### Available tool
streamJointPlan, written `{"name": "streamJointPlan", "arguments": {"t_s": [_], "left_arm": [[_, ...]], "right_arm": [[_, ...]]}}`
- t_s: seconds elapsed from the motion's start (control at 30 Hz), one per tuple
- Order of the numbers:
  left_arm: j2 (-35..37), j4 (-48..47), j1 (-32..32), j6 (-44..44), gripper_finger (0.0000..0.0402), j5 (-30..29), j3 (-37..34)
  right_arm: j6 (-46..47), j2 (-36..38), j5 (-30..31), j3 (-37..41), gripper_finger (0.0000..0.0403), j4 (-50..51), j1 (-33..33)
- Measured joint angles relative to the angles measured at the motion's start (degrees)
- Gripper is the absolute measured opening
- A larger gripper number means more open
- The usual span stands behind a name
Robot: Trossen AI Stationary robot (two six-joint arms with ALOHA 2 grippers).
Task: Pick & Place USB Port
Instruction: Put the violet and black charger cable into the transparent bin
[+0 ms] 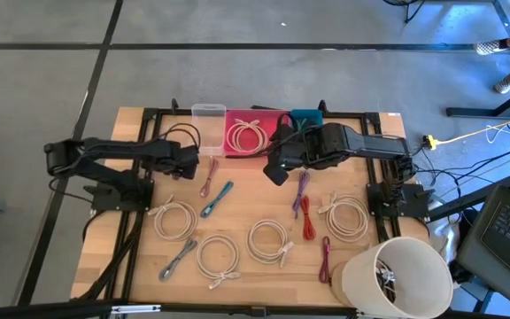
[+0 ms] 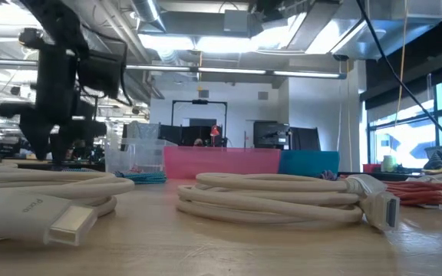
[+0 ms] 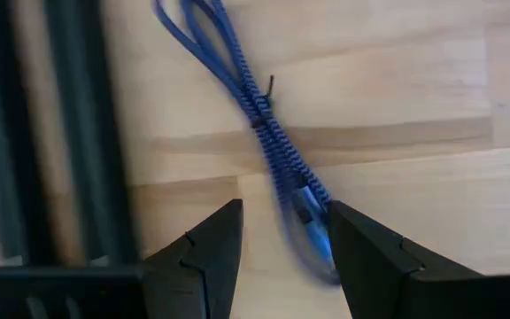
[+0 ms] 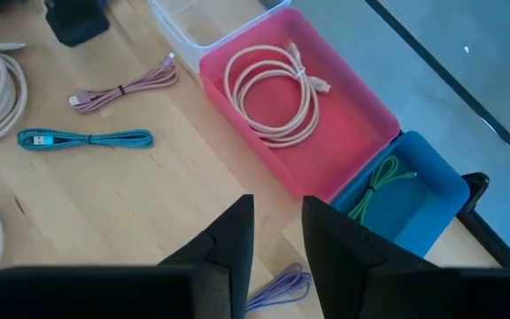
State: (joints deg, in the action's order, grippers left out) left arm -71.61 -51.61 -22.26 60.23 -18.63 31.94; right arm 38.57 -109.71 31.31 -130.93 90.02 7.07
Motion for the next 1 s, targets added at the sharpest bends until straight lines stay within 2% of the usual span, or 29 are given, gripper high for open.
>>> {"name": "streamJointPlan", "arguments": {"t_s": [0.13,0.33,0.43,0.53,0.6,0.8,1.0], "left_arm": [[-0.4,8.7,0.0,1.2,0.0159,3.9,-5.6],[2.7,9.0,0.8,2.2,0.0151,2.7,-8.2],[5.8,8.3,0.8,1.6,0.0115,2.6,-8.8],[8.0,7.4,0.8,1.3,0.0044,2.7,-9.0],[9.0,6.7,0.7,0.7,0.0022,2.6,-9.1],[12.4,1.9,0.7,0.9,0.0012,2.2,-9.1],[19.8,1.1,0.7,1.6,0.0012,2.1,-8.7]], "right_arm": [[0.0,0.0,0.0,0.0,0.01,0.0,0.0],[-0.3,0.0,0.0,0.0,0.01,0.0,0.0],[-0.7,0.0,0.0,0.0,0.01,0.0,0.0],[-1.5,0.0,0.0,0.0,0.01,0.0,0.0],[-1.6,0.0,0.0,0.0,0.01,0.0,0.0],[-1.6,0.0,0.0,0.0,0.01,0.0,0.0],[-1.7,0.0,0.5,0.0,0.0101,0.0,-0.3]]}}
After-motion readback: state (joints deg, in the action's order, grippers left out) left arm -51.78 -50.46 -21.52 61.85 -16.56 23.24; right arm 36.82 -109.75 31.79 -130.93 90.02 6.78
